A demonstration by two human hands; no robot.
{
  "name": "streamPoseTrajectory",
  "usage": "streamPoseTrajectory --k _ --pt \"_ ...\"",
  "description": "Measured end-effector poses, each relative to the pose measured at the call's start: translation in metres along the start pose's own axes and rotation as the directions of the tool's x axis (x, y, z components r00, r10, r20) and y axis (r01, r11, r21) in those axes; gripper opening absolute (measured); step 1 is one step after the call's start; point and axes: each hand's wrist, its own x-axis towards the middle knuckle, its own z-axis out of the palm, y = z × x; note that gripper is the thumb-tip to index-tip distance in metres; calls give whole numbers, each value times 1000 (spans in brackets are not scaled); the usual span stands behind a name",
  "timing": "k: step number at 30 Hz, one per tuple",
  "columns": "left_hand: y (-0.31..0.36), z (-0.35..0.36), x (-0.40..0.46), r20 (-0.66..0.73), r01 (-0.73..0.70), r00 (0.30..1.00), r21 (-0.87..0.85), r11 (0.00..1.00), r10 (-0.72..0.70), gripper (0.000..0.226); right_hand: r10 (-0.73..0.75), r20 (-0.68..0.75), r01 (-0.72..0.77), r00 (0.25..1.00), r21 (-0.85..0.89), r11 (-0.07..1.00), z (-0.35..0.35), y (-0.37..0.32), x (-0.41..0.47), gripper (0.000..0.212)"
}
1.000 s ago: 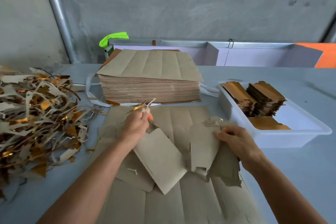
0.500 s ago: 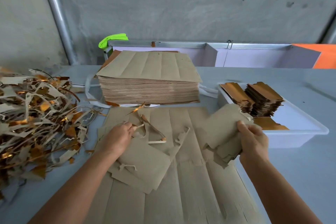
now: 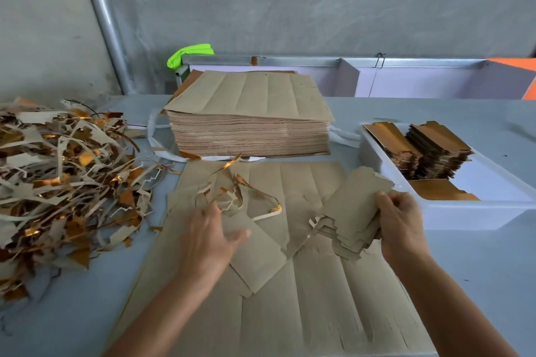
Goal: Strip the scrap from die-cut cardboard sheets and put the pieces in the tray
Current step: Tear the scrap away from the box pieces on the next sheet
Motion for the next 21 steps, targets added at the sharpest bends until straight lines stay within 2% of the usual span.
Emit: streamPoseTrajectory --k 3,6,8,11,14,16,17,19,20,21 --pt "0 14 -3 131 -44 991 224 974 15 87 27 105 -34 994 64 997 6 -4 -13 21" --pt "1 16 6 197 -50 980 273 961 -5 96 -26 252 6 967 80 997 8 -3 -22 41" --pt "0 14 14 221 -20 975 220 975 -29 99 -90 351 79 932 44 996 7 1 -25 47" --pt "-2 13 20 164 19 986 10 1000 -20 100 -158 422 191 893 -37 981 7 4 -28 46" --pt "-2 11 19 18 -13 1000 -190 982 17 76 -171 467 239 867 -89 967 7 4 -29 44" --pt "1 6 18 -28 -46 999 -221 974 41 65 -185 486 259 854 -89 962 7 2 -30 44" --pt "4 2 17 -42 -78 996 -165 983 72 67 -190 495 268 848 -91 959 8 0 -30 44" --pt "15 -6 14 -77 -146 985 113 983 155 80 -184 516 291 837 -135 947 11 -3 -31 46" --pt "22 -12 12 -112 -179 973 191 965 203 86 -186 525 328 830 -191 925 13 -6 -32 49" --pt "31 -16 10 -163 -245 948 174 954 273 88 -203 543 382 815 -240 892 15 -8 -33 54"
